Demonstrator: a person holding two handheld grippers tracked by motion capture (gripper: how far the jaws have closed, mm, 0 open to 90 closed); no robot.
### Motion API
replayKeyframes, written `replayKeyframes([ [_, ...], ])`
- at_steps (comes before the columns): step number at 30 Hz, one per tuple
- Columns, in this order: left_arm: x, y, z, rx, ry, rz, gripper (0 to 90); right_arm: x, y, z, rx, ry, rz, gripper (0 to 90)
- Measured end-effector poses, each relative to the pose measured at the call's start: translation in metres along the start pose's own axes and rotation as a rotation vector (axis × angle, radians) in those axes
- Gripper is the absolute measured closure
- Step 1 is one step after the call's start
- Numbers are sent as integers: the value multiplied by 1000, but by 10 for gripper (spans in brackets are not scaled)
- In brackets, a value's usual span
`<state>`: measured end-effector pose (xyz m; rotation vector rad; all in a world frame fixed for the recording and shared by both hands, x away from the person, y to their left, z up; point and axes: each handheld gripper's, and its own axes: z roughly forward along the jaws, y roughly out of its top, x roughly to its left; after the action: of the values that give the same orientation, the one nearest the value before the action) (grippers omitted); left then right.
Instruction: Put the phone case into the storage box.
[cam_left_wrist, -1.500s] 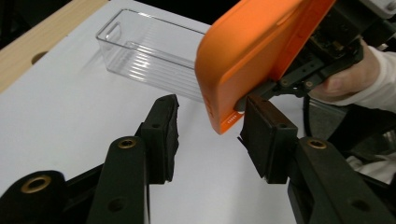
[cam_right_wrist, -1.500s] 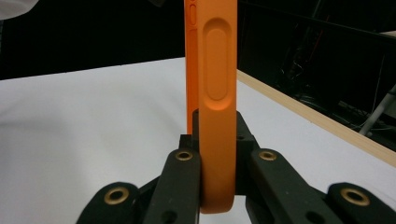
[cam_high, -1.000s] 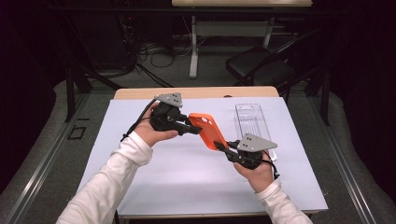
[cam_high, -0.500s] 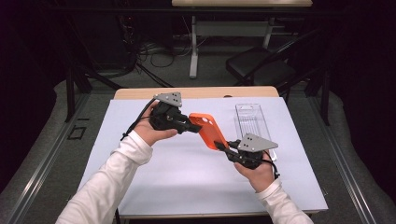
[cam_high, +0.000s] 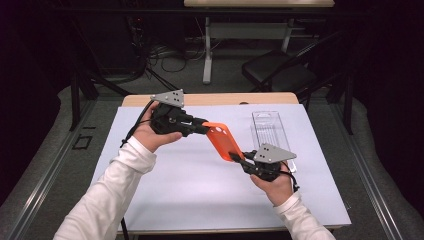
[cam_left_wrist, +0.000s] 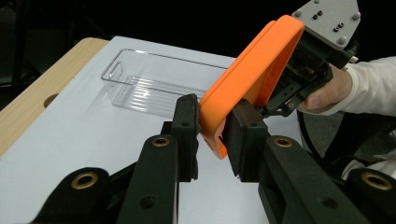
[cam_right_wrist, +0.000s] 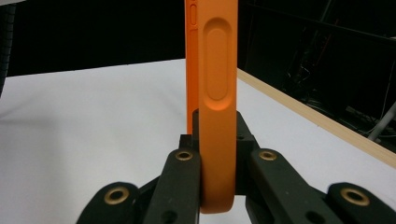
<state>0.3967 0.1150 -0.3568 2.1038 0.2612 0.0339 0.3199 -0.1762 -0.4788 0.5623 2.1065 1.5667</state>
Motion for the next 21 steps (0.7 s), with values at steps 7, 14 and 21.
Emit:
replayKeyframes([
  [7, 0, 0, 4, 1, -2, 4, 742, 0, -1, 0, -1, 3, 0, 854],
  [14, 0, 0, 6, 28, 13, 21, 769, 0, -2, 1, 1, 7, 4, 854],
  [21, -3, 1, 7, 48, 43, 64, 790, -1, -4, 1, 6, 12, 9, 853],
])
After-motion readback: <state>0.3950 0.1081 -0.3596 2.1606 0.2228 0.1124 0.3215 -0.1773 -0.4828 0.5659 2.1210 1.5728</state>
